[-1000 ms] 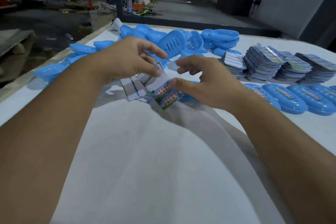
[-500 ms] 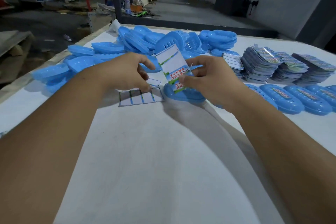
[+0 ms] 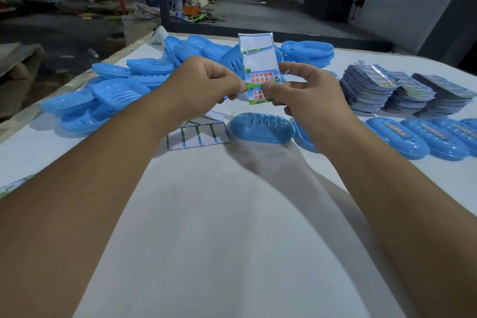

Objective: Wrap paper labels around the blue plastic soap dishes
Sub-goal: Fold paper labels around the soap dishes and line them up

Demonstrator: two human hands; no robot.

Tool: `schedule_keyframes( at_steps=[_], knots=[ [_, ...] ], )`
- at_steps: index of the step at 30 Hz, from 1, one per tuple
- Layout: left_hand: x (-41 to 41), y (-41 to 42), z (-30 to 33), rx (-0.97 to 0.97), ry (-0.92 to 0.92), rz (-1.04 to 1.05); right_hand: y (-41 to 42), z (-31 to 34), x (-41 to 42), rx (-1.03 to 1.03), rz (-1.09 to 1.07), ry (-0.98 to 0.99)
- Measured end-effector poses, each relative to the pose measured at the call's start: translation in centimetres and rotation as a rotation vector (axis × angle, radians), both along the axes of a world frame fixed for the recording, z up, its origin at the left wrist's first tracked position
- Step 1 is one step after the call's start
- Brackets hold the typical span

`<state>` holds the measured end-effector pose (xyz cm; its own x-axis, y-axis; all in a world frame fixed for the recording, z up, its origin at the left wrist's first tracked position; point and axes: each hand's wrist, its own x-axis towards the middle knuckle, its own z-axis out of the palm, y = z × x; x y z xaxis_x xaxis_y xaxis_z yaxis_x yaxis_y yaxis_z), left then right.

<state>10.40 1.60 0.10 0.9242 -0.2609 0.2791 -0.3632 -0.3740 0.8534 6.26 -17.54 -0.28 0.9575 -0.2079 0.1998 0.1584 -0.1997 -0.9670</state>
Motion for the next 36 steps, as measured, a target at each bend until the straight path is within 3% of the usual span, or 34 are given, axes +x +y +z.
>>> schedule_keyframes(
  at_steps=[10,16,27,36],
  knots=[
    [-0.1,-0.2,-0.2,0.03,-0.035,0.024,0.2,-0.1,-0.1,-0.066,-0.028,0.024],
    [-0.7,-0.5,-0.1,0.076,-0.094,-0.008,0.1,-0.3,-0.4,-0.545,-0.205,-0.245],
    [-1.7,-1.1,0.1,0.132,-0.206,-0.045,0.7,-0.1,-0.8,-0.536,-0.087,-0.207],
    [-1.2,-1.1,-0.1,0.109,-0.14,0.039,0.7,-0.2,-0.7,-0.513,-0.121,-0.2]
  ],
)
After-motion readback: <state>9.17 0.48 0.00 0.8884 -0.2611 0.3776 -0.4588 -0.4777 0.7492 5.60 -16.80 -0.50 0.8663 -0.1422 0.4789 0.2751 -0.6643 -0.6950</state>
